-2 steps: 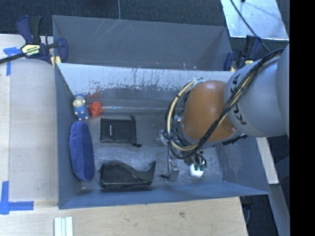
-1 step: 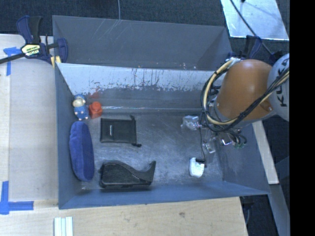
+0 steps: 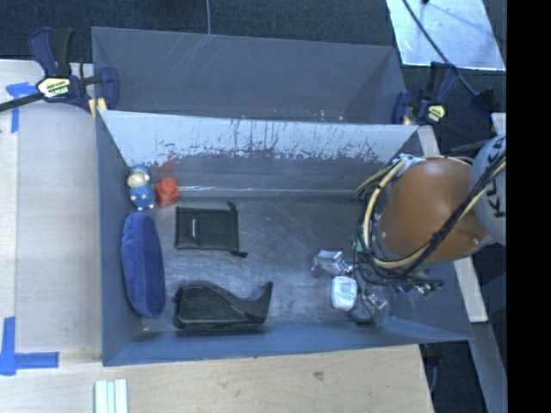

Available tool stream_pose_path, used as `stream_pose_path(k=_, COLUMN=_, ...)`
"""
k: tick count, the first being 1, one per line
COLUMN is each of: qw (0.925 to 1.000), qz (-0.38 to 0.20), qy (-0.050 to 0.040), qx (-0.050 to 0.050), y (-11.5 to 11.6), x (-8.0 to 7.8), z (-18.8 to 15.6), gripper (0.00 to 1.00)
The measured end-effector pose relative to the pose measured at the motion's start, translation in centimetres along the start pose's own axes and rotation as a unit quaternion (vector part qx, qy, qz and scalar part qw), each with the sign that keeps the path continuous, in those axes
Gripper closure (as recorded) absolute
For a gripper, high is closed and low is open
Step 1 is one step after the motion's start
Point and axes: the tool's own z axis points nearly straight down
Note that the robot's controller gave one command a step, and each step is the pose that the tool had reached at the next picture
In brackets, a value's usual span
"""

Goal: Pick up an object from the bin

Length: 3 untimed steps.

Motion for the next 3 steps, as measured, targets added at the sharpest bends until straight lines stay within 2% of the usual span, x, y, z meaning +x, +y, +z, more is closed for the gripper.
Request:
stream_pose_path(k=1, qw=1.0000, qz=0.000, qy=0.0007, qx=0.000, y=0.0, x=0.0, z=0.0, gripper=1.00)
stream_pose_path(k=2, qw=1.0000, qz=-0.006, qy=-0.0026, qx=0.003, y=-1.5, x=-2.4, z=-11.6, gripper=1.00)
stream_pose_path(k=3, qw=1.0000, qz=0.003, qy=-0.0015, qx=0.002, y=-0.4, x=0.1, z=-19.3, gripper=1.00)
